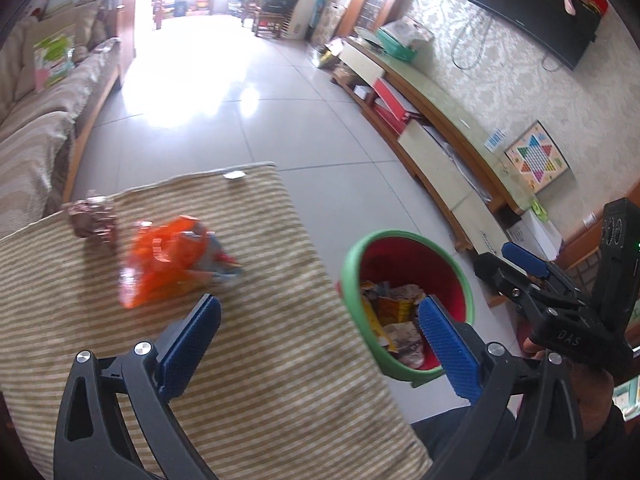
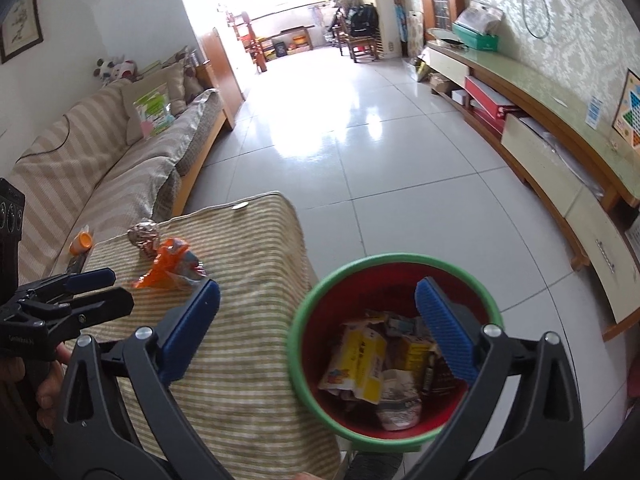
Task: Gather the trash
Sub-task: 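Move both open tools back to the brown paper and orange bag, then grasp the crumpled brown paper with the left tool while the right tool grasps the orange bag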
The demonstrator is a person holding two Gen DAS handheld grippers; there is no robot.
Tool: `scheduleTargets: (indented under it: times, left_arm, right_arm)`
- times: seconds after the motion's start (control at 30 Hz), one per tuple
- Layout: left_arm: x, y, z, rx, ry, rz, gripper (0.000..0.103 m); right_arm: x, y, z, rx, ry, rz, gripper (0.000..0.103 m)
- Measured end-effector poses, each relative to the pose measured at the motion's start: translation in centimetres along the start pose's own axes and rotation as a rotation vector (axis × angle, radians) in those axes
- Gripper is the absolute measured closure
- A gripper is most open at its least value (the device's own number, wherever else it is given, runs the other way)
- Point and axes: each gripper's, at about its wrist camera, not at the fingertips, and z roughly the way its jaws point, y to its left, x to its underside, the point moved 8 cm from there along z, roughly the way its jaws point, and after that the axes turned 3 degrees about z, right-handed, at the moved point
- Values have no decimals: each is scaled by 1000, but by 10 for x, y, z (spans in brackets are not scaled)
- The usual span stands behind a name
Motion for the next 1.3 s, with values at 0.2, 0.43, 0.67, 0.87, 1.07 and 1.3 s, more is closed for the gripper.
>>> scheduleTargets:
  times: [0.2, 0.43, 0.67, 0.87, 1.07, 1.3]
  left_arm:
    - [0, 72, -29, -61, -50, -96, 8]
    - [-3, 156, -40, -128, -73, -199, 8]
    - [-20, 218, -12, -161, -53, -243, 8]
    - [-29, 235, 29, -151, -15, -265, 8]
    - [-38, 240, 72, -157, 23, -276, 8]
    - [-35, 255, 103, -188, 54, -308, 12]
  right_arm:
    - [-2, 63, 18, -30, 24, -89, 5]
    - [2, 130, 50, -68, 66, -177, 5]
    - [13, 174, 94, -105, 124, -246, 5]
    - [21, 190, 133, -124, 166, -276, 5]
    - [26, 196, 165, -142, 199, -284, 5]
    - [36, 208, 192, -159, 238, -317, 9]
